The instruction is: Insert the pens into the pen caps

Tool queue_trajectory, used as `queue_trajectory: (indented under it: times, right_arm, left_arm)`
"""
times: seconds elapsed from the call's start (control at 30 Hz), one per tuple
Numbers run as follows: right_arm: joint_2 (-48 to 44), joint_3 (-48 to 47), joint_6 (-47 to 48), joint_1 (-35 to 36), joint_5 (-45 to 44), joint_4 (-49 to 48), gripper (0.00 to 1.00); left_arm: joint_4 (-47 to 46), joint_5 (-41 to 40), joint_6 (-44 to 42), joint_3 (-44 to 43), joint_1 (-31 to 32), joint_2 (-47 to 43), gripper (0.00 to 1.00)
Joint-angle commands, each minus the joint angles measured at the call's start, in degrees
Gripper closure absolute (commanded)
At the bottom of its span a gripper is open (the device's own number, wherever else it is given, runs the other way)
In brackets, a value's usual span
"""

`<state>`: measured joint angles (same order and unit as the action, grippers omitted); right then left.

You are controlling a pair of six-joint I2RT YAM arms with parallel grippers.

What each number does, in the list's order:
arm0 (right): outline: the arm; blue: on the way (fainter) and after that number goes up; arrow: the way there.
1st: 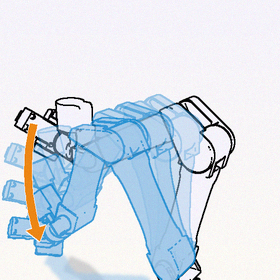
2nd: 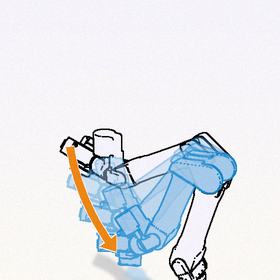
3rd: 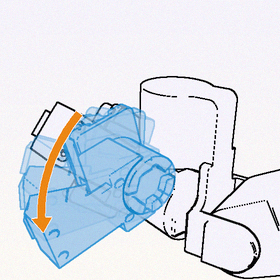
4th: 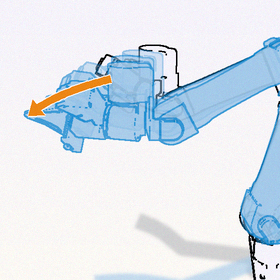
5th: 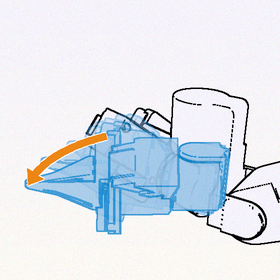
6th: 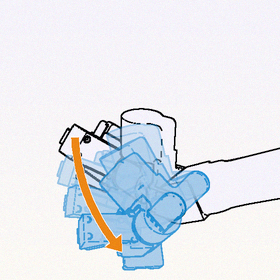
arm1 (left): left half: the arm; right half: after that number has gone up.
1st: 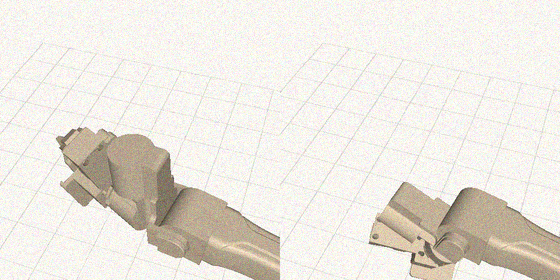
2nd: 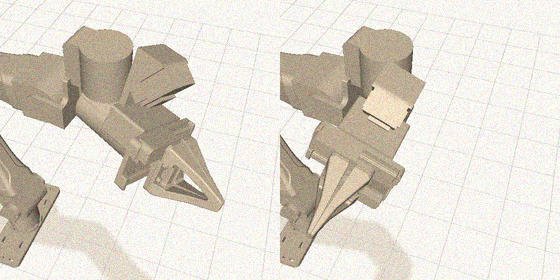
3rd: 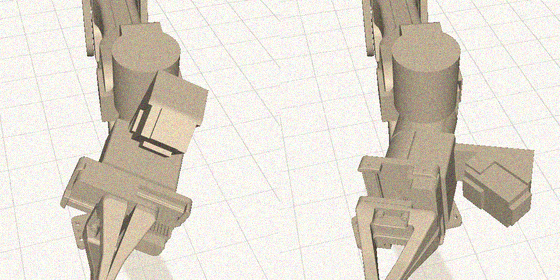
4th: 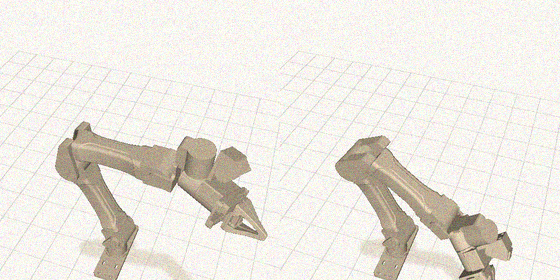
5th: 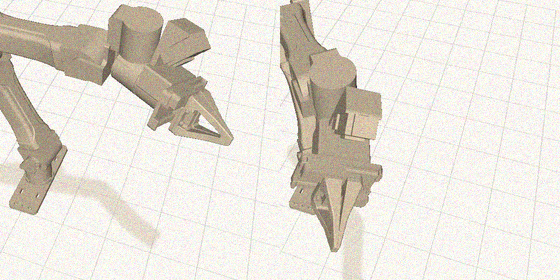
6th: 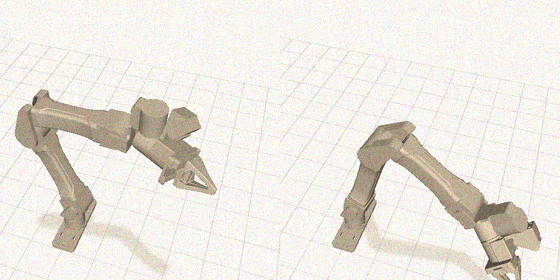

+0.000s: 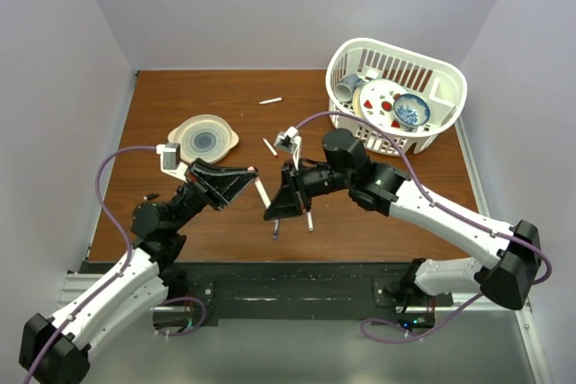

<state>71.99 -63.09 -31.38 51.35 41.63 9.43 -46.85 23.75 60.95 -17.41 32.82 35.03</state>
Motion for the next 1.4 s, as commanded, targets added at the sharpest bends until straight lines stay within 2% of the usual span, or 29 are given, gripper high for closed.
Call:
queue_trajectory:
  times: [0.0,0.13,0.37,0.47,0.53,0.73,0.9,1.13,1.37]
  right_arm:
    - [-0.09,-12.23,-5.00,-5.91,-14.30,-29.47,1.00]
    - [-0.09,-13.63,-2.99,-6.00,-14.21,-28.16,1.00]
    - [2.37,-16.63,-2.90,-7.40,-9.03,-28.23,1.00]
    - [2.28,-16.18,-4.40,-8.55,-7.44,-29.65,1.00]
    - [2.46,-18.37,-1.59,-8.64,-7.00,-26.67,1.00]
    - [3.16,-22.60,6.84,-8.73,-6.90,-18.23,1.00]
    - [3.25,-22.43,10.89,-8.73,-7.35,-17.60,1.00]
    - [1.84,-21.99,13.88,-8.73,-5.77,-21.64,1.00]
    - [2.72,-24.71,12.22,-8.73,-6.03,-23.32,1.00]
  left_arm:
    - [15.73,34.70,-2.24,1.77,6.47,0.22,1.00]
    - [16.44,35.84,-1.71,0.98,6.56,-0.39,1.00]
    - [18.90,38.83,-3.46,0.36,7.09,0.04,1.00]
    - [25.48,39.18,-7.41,-0.95,7.26,0.83,1.00]
    - [31.17,39.45,-11.26,-2.62,7.17,1.45,1.00]
    - [34.89,40.50,-13.48,-4.91,7.26,3.73,1.00]
    - [33.14,41.38,-11.38,-4.48,7.26,3.91,1.00]
    - [25.69,43.22,-4.10,-2.37,7.70,5.05,1.00]
    - [28.66,43.40,-6.63,-3.77,8.05,7.16,1.00]
